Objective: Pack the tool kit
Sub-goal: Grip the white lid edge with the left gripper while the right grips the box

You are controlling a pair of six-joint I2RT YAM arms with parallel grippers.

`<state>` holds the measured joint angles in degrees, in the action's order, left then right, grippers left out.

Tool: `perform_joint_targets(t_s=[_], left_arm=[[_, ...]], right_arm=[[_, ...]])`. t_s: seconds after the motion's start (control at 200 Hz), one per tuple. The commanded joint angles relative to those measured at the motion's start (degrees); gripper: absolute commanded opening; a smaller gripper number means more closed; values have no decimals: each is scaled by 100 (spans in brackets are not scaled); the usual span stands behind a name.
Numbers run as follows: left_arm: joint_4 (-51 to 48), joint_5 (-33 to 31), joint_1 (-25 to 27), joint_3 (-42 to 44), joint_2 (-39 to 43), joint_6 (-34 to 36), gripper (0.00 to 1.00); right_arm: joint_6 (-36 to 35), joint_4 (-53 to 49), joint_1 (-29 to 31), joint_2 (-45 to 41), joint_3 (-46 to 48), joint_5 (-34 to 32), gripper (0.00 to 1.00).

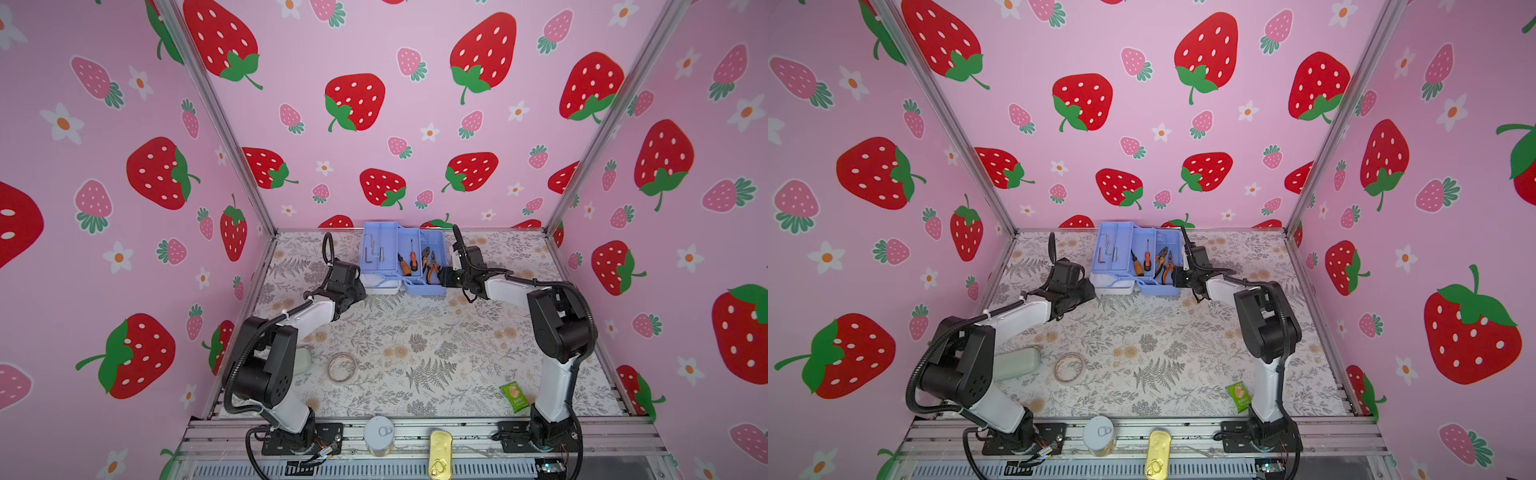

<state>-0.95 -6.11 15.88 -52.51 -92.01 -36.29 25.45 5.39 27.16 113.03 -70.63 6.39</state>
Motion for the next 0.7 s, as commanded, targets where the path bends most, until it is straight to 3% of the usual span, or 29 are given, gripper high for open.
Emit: perform_joint_targets(t_s=[0.0,0.445,0.53,0.69], left_arm=[[303,-228,-111,126,54,-143,55],[709,-8,-193,-635,-1269,-240,53],[586,3,-192,-819,-1447,-206,43],[401,-31,-175,-942,-1486,-77,15]], right_arm=[[-131,-140,-8,36,-75,-270,48],[-181,-34,-8,-1,116,-229,48],[-142,-4,-9,3,158,-164,48],[-126,7,0,-26,181,-125,48]])
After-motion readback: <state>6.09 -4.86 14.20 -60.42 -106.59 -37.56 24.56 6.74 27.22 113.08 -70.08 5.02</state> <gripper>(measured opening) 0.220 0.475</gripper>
